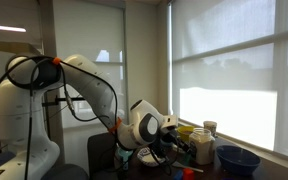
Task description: Pick up the green cylinder and make it stand vertically near the sugar jar, pick up the blue cylinder and make it stand vertically on the table
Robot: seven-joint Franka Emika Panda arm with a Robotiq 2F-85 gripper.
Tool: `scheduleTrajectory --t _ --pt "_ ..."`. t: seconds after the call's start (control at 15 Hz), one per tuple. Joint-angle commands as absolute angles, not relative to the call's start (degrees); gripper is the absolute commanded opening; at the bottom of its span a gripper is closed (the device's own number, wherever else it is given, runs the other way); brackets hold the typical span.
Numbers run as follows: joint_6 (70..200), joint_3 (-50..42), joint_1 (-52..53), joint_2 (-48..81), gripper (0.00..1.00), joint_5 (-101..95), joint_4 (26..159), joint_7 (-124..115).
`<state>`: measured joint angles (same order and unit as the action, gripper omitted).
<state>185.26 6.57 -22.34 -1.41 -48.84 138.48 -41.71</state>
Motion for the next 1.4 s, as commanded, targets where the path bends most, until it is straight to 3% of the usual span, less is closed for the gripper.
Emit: scheduleTrajectory --t 0.0,0.8,1.33 --pt "187.28 6.80 -22.87 0.70 0.08 -51.15 136.71 -44.09" --pt "184.06 5.35 -20.73 3.57 0.08 -53.23 134.00 -46.15" --pt "183.25 3.44 -18.00 5.52 0.08 -66.19 129.65 -56.25"
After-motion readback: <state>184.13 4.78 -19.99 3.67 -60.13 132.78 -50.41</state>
